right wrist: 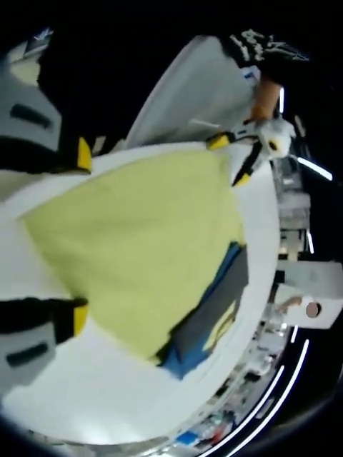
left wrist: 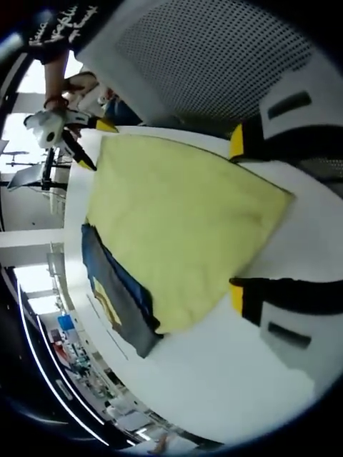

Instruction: Fold the garment on the visible template until the final outline fits inside the template.

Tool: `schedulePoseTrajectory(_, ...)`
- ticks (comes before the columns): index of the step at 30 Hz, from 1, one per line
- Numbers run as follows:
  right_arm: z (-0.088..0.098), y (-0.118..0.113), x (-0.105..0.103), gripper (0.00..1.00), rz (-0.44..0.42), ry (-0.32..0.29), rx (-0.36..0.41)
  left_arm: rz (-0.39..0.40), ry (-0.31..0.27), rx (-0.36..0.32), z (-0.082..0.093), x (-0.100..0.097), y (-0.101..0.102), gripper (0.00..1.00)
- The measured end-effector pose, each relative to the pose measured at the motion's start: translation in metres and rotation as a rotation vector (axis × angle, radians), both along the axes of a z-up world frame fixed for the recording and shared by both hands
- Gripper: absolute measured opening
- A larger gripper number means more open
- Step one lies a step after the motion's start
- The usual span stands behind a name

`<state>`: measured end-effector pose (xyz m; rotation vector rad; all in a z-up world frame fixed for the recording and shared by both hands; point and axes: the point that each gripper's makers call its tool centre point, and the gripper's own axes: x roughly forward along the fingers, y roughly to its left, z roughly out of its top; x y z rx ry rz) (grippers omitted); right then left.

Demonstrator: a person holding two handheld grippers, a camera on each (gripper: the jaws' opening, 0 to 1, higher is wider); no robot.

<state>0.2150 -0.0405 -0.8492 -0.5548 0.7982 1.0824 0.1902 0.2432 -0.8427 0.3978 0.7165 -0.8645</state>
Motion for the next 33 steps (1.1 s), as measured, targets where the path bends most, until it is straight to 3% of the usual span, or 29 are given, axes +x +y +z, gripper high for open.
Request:
schedulePoseTrajectory(11,0.002,0.000,0.001,0.57,0.029,0.006,-0.005,-0.058,0.029,0.004,0.001,-0.007,-0.009,0.46)
schedulePoseTrajectory(20,0.003,-0.002,0.005,0.46,0.024,-0.005,-0.001,-0.043,0.046,0.023,-0.002,0.001,-0.004,0.38)
schedulePoseTrajectory(28,0.003,-0.005,0.008,0.25,0.019,-0.007,-0.009,-0.037,0.044,0.026,-0.006,0.005,-0.011,0.31)
schedulePoseTrajectory(33,0.003,-0.007,0.015,0.04,0.008,-0.019,-0.036,-0.058,0.029,0.055,-0.007,0.008,-0.015,0.15)
